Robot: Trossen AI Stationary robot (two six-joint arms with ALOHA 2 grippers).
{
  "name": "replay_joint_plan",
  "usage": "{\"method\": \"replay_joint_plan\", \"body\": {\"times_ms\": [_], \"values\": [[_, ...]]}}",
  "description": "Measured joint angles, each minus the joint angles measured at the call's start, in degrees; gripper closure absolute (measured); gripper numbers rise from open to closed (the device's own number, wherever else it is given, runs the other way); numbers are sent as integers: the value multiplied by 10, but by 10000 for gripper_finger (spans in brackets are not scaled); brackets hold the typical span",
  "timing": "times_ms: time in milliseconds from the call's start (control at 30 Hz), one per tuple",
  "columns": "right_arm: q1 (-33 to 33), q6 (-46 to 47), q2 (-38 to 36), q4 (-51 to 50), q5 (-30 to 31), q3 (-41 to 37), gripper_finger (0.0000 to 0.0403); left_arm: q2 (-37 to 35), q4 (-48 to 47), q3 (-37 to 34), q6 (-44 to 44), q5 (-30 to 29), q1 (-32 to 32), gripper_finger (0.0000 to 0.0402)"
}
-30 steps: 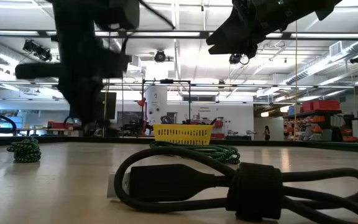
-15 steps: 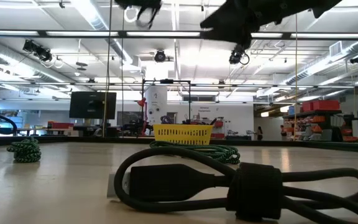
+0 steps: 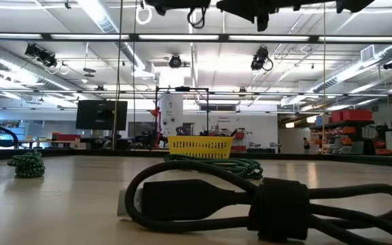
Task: Pick & Place USB Port
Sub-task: Put the black charger cable into the yellow basket
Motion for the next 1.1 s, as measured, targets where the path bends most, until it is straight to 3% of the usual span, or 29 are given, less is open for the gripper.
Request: {"method": "replay_joint_plan", "body": {"times_ms": [167,267,433,467,667,900,1100], "values": [[0,-3,0,5,-1,0,219,31,45,0,-1,30,18,381],[0,-6,0,0,4,0,240,40,56,0,-2,45,28,381],[0,-30,0,-10,20,1,375,41,54,0,-15,48,38,372],[0,-36,0,-9,20,1,383,41,55,0,-15,47,39,363],[0,-32,0,-9,20,1,393,41,56,0,-2,47,39,318],[0,-32,0,-9,17,1,393,37,50,0,41,55,35,308],[-7,-35,-13,-42,67,0,393,15,-47,0,46,-23,37,307]]}}
